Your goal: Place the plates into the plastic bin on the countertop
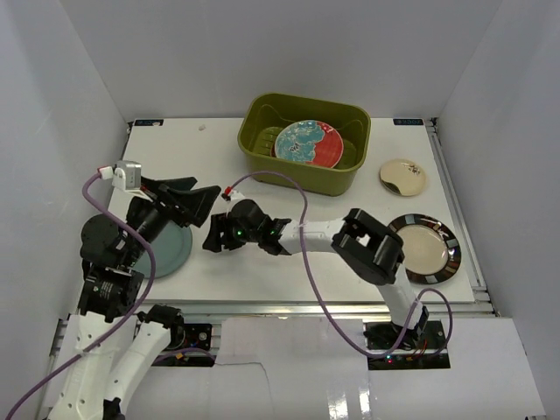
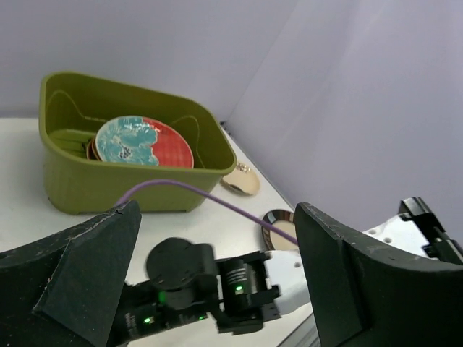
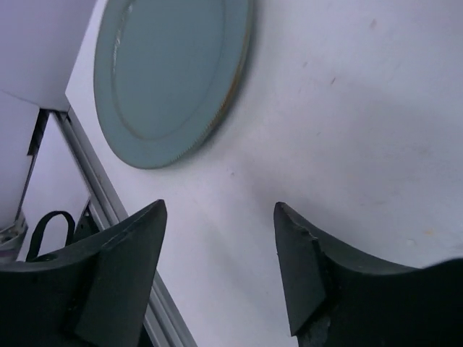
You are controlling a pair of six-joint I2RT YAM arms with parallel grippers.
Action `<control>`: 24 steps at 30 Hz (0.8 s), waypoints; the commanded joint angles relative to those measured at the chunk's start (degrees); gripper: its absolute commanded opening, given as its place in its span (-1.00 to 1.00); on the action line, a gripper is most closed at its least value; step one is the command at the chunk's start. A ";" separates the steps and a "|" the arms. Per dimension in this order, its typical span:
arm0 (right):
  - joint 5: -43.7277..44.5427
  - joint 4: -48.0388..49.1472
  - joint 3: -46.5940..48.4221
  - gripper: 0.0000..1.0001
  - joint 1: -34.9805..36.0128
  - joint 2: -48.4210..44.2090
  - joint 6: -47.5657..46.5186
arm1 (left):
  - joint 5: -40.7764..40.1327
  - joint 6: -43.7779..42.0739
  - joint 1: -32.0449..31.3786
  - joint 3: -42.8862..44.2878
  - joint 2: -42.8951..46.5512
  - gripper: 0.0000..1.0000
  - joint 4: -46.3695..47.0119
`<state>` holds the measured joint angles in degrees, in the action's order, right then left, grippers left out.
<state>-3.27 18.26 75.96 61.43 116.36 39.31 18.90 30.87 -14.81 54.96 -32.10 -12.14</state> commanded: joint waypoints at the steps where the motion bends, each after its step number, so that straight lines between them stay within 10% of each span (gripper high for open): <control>1: -6.47 10.38 5.67 0.38 0.36 5.09 8.39 | 2.81 -1.08 -0.57 -2.04 0.01 0.96 -2.36; 17: -10.71 7.40 29.31 0.24 0.89 31.12 23.61 | 1.06 -4.77 -4.79 -7.67 0.63 0.96 -2.89; 20: -9.83 8.19 31.78 0.06 0.89 33.14 26.16 | 0.62 -5.12 -5.05 -8.11 0.54 0.96 -2.89; 24: -7.11 13.19 24.71 -0.81 0.97 29.91 28.72 | -0.52 -6.09 -5.23 -7.85 0.81 0.96 -3.59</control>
<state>-13.23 28.36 104.86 62.22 148.38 65.45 19.84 26.30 -19.68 47.22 -31.66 -15.07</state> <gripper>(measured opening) 0.174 0.979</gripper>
